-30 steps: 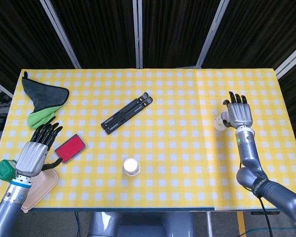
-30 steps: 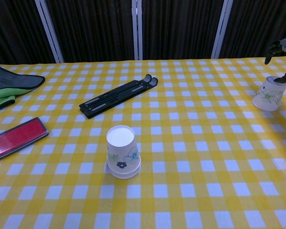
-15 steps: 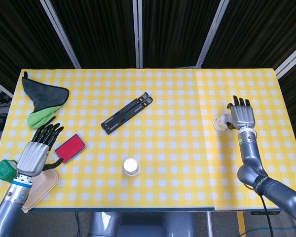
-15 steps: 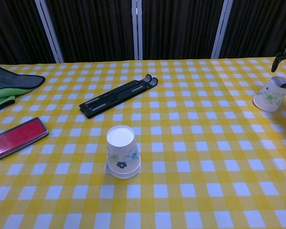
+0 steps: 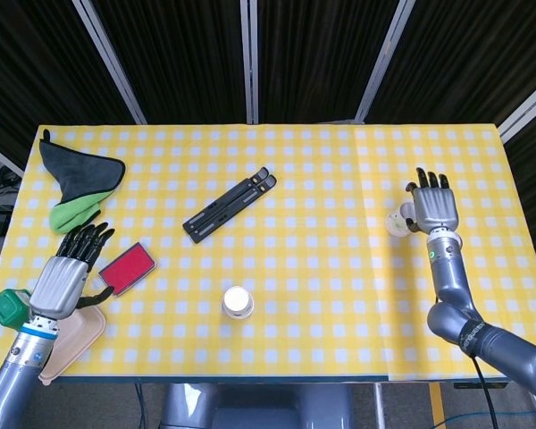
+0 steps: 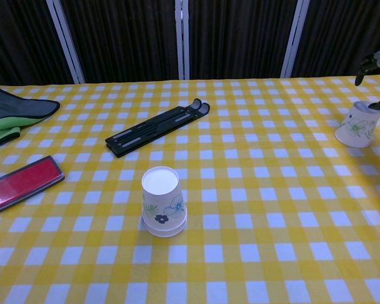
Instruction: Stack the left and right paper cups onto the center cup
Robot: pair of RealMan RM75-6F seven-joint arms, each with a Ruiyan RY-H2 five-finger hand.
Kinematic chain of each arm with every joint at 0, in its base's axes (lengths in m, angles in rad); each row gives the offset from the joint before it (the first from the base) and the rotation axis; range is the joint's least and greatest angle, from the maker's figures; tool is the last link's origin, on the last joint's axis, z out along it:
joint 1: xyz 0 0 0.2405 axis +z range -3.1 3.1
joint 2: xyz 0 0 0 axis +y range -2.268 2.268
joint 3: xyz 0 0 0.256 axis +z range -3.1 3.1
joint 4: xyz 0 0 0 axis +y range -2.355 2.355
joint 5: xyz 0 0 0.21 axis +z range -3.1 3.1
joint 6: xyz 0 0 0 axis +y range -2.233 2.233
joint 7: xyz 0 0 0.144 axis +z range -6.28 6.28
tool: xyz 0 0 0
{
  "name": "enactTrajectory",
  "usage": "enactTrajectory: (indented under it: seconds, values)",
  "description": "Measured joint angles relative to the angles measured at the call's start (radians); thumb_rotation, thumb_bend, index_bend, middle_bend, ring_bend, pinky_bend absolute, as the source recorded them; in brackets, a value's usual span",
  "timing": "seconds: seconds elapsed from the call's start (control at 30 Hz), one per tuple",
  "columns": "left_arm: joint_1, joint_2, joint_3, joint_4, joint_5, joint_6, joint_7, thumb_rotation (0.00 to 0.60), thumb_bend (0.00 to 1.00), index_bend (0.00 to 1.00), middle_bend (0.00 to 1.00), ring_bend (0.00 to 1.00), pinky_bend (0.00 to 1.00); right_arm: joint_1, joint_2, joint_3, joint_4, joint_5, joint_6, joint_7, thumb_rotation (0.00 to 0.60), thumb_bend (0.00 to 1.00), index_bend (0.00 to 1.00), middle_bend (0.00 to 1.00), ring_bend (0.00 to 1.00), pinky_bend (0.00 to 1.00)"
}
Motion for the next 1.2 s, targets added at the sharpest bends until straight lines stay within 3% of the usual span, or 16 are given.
enactTrajectory:
  seconds: [0.23,0.57,0.9,1.2]
  values:
    - [0.002,0.002,-0.004,0.0,0.001,-0.013,-0.002,0.6,0.22,0.0,0.0,0.0,0.0,0.01,0.006,-0.021,-0.02,0.055,0.005,-0.04,0.6,0.22,0.28,0.0,0.0,0.0]
    - [0.001,0.002,-0.012,0.001,-0.003,-0.033,-0.001,0.6,0.22,0.0,0.0,0.0,0.0,0.032,-0.032,-0.048,0.06,0.127,-0.039,-0.068,0.6,0.22,0.29,0.0,0.0,0.0]
    - [0.005,0.002,-0.018,0.0,-0.001,-0.038,-0.001,0.6,0.22,0.0,0.0,0.0,0.0,0.032,-0.063,-0.06,0.1,0.074,-0.043,-0.009,0.6,0.23,0.43,0.02,0.0,0.0]
    - [0.009,0.006,-0.024,0.001,0.0,-0.034,-0.008,0.6,0.22,0.0,0.0,0.0,0.0,0.026,-0.024,-0.05,-0.004,0.02,0.008,0.018,0.6,0.22,0.46,0.03,0.0,0.01]
